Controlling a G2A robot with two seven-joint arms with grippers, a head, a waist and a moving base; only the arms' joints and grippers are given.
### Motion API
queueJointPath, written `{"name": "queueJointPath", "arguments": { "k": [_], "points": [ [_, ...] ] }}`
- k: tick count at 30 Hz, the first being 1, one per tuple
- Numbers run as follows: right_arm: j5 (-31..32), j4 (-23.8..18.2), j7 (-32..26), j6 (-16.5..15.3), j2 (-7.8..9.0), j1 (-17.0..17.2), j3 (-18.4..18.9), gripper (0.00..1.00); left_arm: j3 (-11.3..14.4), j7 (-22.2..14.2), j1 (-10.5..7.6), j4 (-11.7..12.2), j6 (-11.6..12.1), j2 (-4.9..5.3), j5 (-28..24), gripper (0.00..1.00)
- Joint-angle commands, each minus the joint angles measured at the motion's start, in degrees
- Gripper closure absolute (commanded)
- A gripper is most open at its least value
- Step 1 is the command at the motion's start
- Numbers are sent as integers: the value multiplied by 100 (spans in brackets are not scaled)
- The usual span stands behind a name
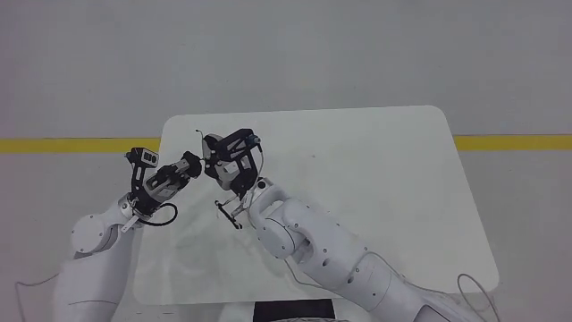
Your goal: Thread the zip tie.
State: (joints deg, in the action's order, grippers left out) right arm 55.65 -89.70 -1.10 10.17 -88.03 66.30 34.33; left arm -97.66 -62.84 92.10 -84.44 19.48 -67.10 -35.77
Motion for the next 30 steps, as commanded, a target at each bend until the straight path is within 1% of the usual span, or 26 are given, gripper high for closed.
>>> {"name": "queueJointPath", "arguments": {
  "k": [1, 30],
  "points": [
    [22, 0, -5, -18, -14, 18, 20, 100, 0, 0, 0, 0, 0, 0, 0, 100],
    [375, -50, -68, -281, -150, 322, 320, 100, 0, 0, 0, 0, 0, 0, 0, 100]
  ]
}}
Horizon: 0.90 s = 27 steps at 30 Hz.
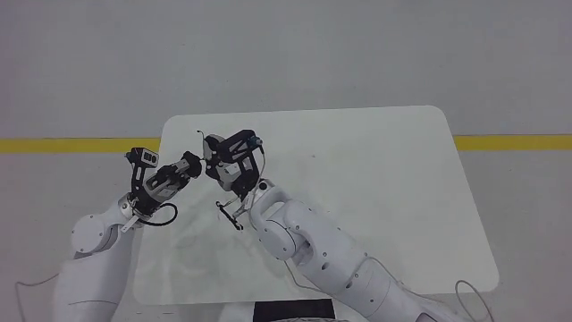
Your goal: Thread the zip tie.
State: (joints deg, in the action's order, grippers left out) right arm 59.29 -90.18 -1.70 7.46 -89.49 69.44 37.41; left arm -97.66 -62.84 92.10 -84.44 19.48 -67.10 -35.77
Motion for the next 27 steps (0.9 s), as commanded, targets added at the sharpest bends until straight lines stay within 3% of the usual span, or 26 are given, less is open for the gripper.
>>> {"name": "queueJointPath", "arguments": {
  "k": [1, 27],
  "points": [
    [24, -2, -23, -20, -7, 13, 19, 100, 0, 0, 0, 0, 0, 0, 0, 100],
    [76, 197, -200, -194, -143, 104, 118, 100, 0, 0, 0, 0, 0, 0, 0, 100]
  ]
}}
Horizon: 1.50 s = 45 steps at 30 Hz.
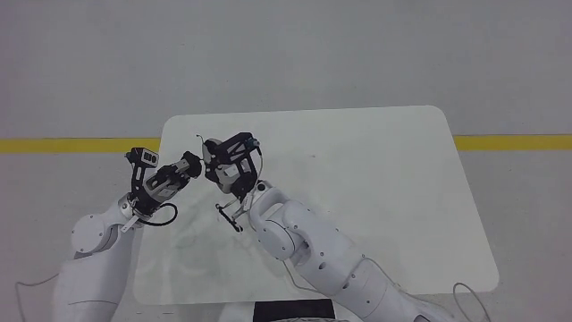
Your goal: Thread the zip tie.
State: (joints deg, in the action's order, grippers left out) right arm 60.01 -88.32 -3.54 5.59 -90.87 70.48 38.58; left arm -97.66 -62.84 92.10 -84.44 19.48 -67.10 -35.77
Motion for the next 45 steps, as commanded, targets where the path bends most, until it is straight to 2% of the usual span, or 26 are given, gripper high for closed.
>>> {"name": "queueJointPath", "arguments": {
  "k": [1, 29, 30, 31, 32, 41, 45],
  "points": [
    [10, 18, -28, -12, -10, 0, 2, 100, 0, 0, 0, 0, 0, 0, 0, 100],
    [170, 59, -253, -120, -88, 108, 128, 100, 0, 0, 0, 0, 0, 0, 0, 100],
    [164, 57, -255, -118, -91, 113, 134, 63, 0, 0, 0, 0, 0, 0, 0, 100],
    [157, 51, -248, -104, -95, 121, 144, 13, 0, 0, 0, 0, 0, 0, 0, 100],
    [159, 41, -241, -84, -98, 127, 156, 0, 0, 0, 0, 0, 0, 0, 0, 100],
    [350, -184, -178, -77, -37, 292, 432, 0, 0, 0, 0, 0, 0, 0, 0, 100],
    [545, -369, -403, -211, 13, 331, 529, 0, 0, 0, 0, 0, 0, 0, 0, 100]
  ]
}}
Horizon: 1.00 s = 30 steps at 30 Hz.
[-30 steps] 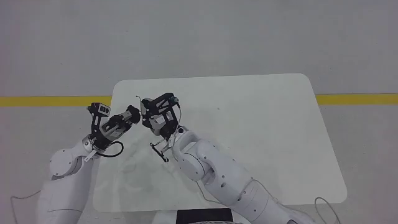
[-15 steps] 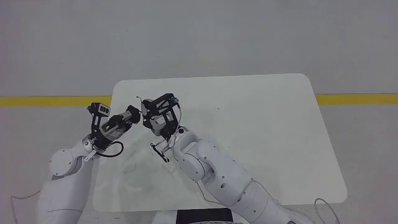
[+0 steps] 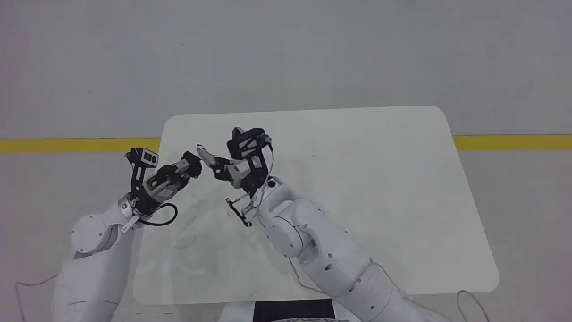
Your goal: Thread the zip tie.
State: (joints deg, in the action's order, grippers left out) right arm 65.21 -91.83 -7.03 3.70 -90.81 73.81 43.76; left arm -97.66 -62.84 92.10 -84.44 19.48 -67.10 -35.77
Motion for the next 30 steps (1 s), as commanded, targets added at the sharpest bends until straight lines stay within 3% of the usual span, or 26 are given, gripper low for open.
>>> {"name": "queueJointPath", "arguments": {
  "k": [1, 9, 10, 14, 20, 23, 27, 30],
  "points": [
    [25, -19, -54, -22, 7, -2, 12, 0, 0, 0, 0, 0, 0, 0, 0, 100],
    [25, -19, -54, -22, 7, -2, 12, 0, 2, 41, -4, 0, -9, -1, -3, 100],
    [276, -17, 60, -142, 25, -39, 2, 0, 35, 206, -10, 3, -126, -9, -115, 100],
    [923, 46, 806, -590, 101, 17, 26, 0, 47, 300, 10, -9, -670, -16, -830, 100],
    [2467, 298, 1730, -589, 217, 44, -6, 0, 18, 435, 35, -66, -1477, -8, -1568, 100],
    [2474, 723, 2025, -391, 360, -492, -338, 0, -2, 424, 60, -129, -1743, 3, -1761, 100],
    [2474, 1374, 2504, 370, 572, -1305, -1285, 0, -24, 420, 112, -263, -1859, 21, -1806, 100],
    [2474, 1450, 2518, 444, 583, -1388, -1387, 0, -26, 411, 129, -309, -1796, 25, -1756, 100]
  ]
}}
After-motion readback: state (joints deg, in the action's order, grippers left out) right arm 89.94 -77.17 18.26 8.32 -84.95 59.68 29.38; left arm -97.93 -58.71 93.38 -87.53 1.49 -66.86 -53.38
